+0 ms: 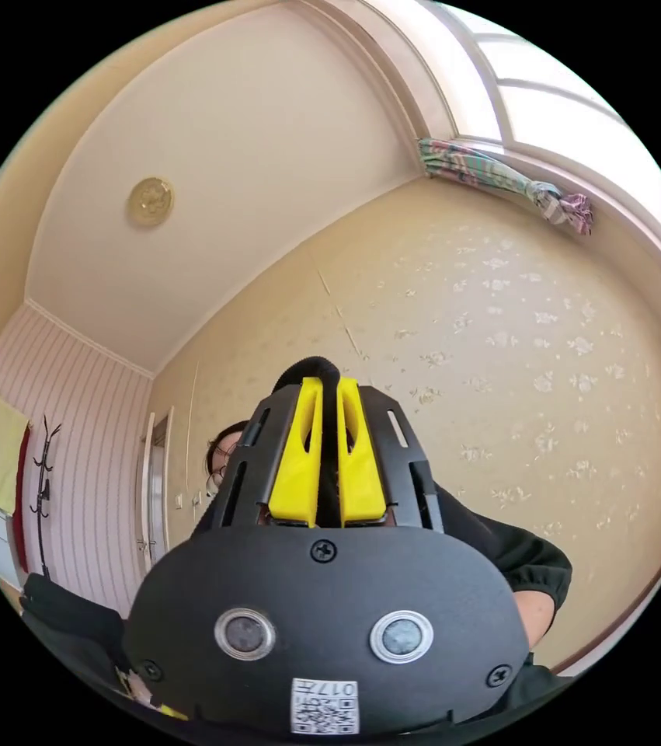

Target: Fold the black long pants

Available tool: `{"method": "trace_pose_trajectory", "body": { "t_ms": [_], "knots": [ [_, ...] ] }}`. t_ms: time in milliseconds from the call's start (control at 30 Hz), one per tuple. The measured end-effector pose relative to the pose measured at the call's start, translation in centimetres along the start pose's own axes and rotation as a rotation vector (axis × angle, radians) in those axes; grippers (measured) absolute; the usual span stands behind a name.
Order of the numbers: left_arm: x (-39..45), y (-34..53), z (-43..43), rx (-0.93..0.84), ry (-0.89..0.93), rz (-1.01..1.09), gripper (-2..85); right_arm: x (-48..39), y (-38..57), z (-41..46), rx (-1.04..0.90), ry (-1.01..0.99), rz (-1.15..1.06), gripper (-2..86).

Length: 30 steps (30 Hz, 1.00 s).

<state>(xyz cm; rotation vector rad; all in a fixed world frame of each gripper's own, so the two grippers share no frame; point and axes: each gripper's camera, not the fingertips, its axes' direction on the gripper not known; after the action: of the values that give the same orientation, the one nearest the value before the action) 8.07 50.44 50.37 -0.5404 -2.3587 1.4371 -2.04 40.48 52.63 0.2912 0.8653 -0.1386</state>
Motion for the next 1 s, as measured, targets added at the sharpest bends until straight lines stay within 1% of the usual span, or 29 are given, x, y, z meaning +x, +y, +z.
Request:
{"method": "trace_pose_trajectory", "body": {
  "t_ms": [100, 233, 300, 367, 433, 533, 633, 700, 733, 800, 867, 900, 967, 1000],
  "knots": [
    [-1.2, 0.2, 1.8, -0.049, -0.04, -0.083, 1.6, -0.2, 0.9, 0.7, 0.007, -0.014, 0.012, 9.3],
    [-1.9, 0.3, 3.8, -0.098, -0.046, -0.116, 1.7, 0.0, 1.9, 2.0, -0.043, -0.009, 0.016, 11.7],
    [-2.4, 0.2, 4.8, -0.133, -0.075, -0.129, 1.8, 0.3, 2.3, 2.8, -0.066, -0.078, 0.011, 12.9],
    [-2.9, 0.4, 5.0, -0.142, -0.115, -0.15, 2.0, -0.4, 2.8, 4.0, -0.093, -0.205, -0.043, 13.6],
    [-3.6, 0.9, 5.0, -0.143, -0.113, -0.167, 2.3, -1.4, 3.1, 5.4, -0.11, -0.255, -0.079, 14.0],
    [-5.1, 1.7, 4.7, -0.151, -0.16, -0.223, 2.5, -3.2, 3.8, 8.2, -0.109, -0.333, -0.119, 14.2],
    [-6.9, 2.8, 3.9, -0.133, -0.222, -0.294, 2.5, -3.7, 4.9, 12.0, -0.13, -0.387, -0.077, 13.4],
    [-8.0, 3.8, 2.9, -0.094, -0.295, -0.347, 2.5, -3.9, 5.8, 14.4, -0.107, -0.462, -0.048, 11.4],
    [-8.2, 4.0, 2.6, -0.082, -0.31, -0.363, 2.4, -4.1, 6.3, 15.8, -0.096, -0.48, -0.024, 9.0],
    [-8.5, 4.5, 1.9, -0.054, -0.359, -0.394, 2.4, -4.2, 6.7, 17.3, -0.097, -0.413, 0.0, 5.7],
    [-7.8, 4.4, 1.9, -0.051, -0.373, -0.376, 2.5, -3.4, 6.9, 16.9, -0.064, -0.233, 0.05, 3.5],
    [-7.2, 4.2, 2.2, -0.064, -0.382, -0.357, 2.6, -3.0, 6.9, 16.5, -0.043, -0.18, 0.073, 3.2],
    [-6.3, 4.0, 3.0, -0.106, -0.409, -0.341, 2.7, -1.7, 7.3, 13.4, 0.106, 0.012, 0.17, 2.2],
    [-5.6, 4.0, 3.6, -0.145, -0.435, -0.331, 2.8, -1.7, 7.4, 12.6, 0.145, 0.043, 0.182, 2.0]
  ]
}}
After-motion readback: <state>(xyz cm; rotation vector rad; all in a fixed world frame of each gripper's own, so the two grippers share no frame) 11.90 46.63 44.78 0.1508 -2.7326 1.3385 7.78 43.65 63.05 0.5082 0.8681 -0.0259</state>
